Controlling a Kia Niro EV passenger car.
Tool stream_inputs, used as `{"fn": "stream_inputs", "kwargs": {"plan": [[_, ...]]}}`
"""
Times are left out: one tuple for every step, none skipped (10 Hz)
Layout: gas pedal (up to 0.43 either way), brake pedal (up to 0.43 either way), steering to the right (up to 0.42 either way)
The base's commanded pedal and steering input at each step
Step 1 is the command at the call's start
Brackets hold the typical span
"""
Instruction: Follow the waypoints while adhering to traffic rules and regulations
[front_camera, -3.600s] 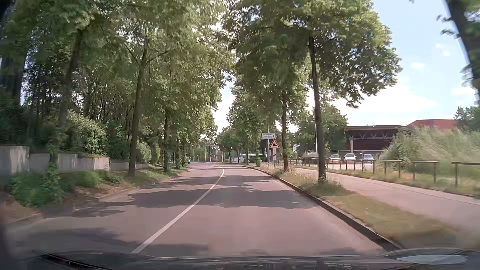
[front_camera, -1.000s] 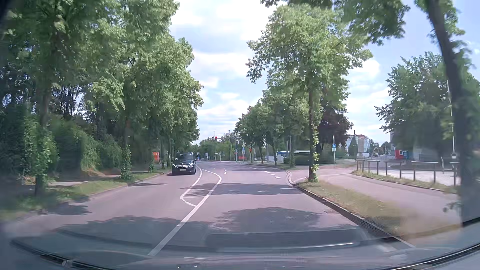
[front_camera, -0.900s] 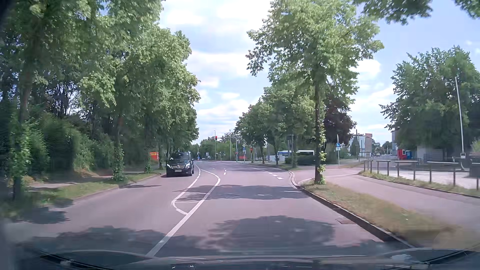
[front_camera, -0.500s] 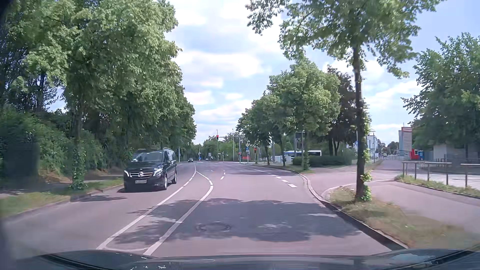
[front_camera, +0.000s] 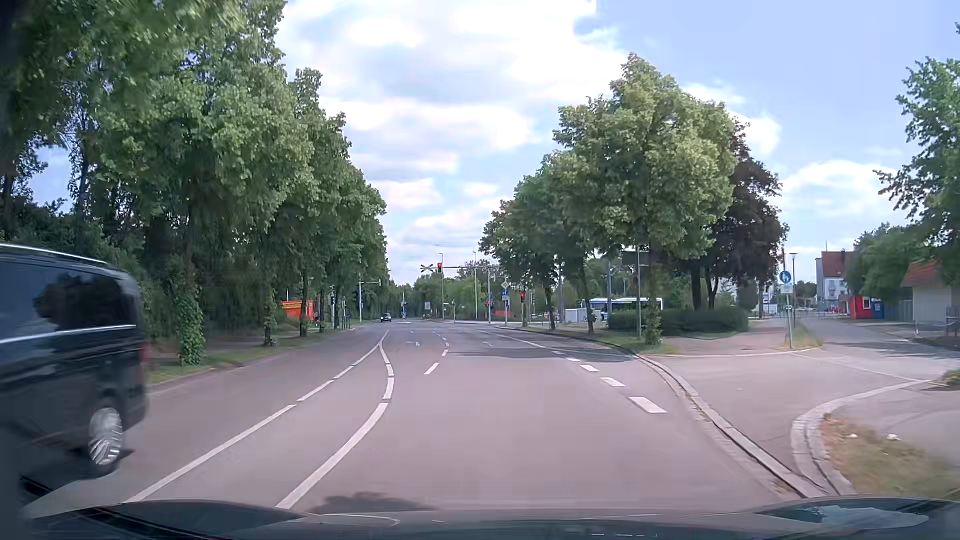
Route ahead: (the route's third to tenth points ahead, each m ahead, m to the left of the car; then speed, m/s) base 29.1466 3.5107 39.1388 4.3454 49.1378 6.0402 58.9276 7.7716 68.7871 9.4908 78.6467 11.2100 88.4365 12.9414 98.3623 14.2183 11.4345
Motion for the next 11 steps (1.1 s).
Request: {"fn": "stream_inputs", "kwargs": {"plan": [[0.008,0.012,-0.019],[0.008,0.012,-0.021],[0.008,0.012,-0.020],[0.008,0.012,-0.020],[0.008,0.012,-0.018],[0.008,0.012,-0.017],[0.008,0.012,-0.018],[0.008,0.012,-0.019],[0.008,0.012,-0.019],[0.008,0.012,-0.020],[0.008,0.012,-0.020]]}}
